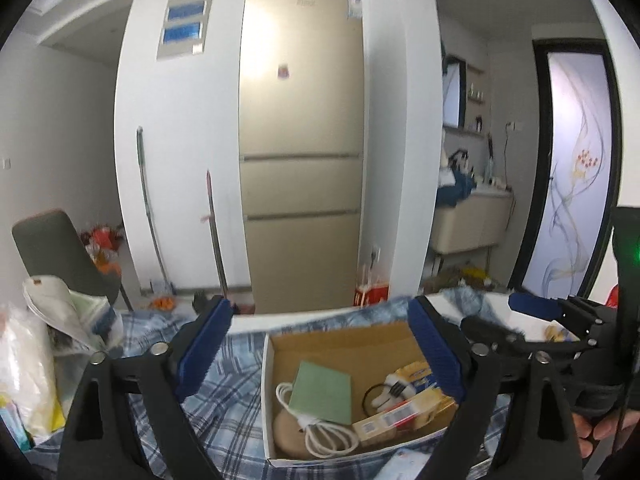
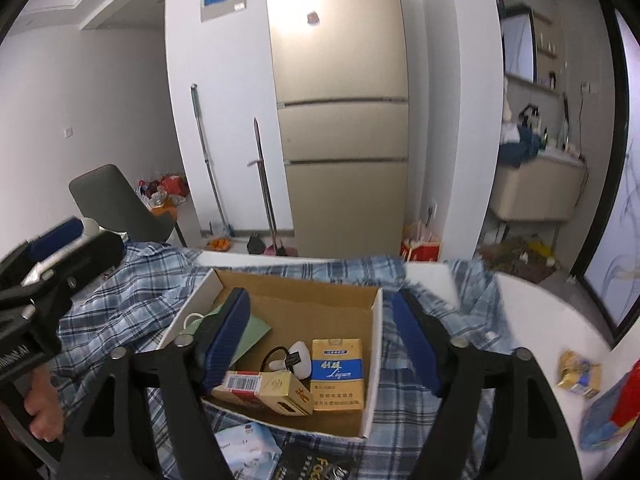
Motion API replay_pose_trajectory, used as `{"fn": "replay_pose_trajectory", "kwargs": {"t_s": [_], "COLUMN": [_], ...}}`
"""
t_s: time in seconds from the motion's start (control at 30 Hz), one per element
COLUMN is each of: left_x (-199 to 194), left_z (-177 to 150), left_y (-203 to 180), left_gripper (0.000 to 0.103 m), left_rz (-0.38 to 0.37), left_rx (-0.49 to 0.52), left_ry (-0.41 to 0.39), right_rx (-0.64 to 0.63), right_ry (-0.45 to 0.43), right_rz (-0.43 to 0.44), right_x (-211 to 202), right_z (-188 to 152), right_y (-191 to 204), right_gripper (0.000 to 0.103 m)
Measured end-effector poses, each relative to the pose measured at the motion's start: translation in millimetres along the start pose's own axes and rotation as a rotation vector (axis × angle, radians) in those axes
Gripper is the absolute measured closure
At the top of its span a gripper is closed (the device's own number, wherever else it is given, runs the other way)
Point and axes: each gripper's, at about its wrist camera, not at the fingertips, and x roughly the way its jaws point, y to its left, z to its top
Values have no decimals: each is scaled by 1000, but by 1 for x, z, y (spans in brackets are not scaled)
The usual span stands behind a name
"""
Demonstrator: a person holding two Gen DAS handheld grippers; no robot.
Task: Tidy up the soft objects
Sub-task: 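Withdraw both grippers from the box toward the tissue packs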
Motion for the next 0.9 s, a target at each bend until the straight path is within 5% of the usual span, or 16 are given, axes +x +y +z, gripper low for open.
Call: {"fn": "replay_pose_trajectory", "kwargs": {"t_s": [0.2, 0.53, 0.9], "left_x": [-56, -110, -83], "left_z": [13, -5, -52], "left_y": [-15, -35, -43], "left_gripper": [0, 0, 0], "left_rz": [-18, -26, -41], "left_rx": [8, 55, 59], "left_ry": [-109, -176, -53], "right_rx": [-29, 8, 54], "right_ry": [-103, -135, -32], "right_rz": [-50, -140, -99], "right_x": [-49, -83, -58], "right_z": [1, -22, -62], "right_y": [1, -8, -16], "right_gripper": [0, 0, 0]}}
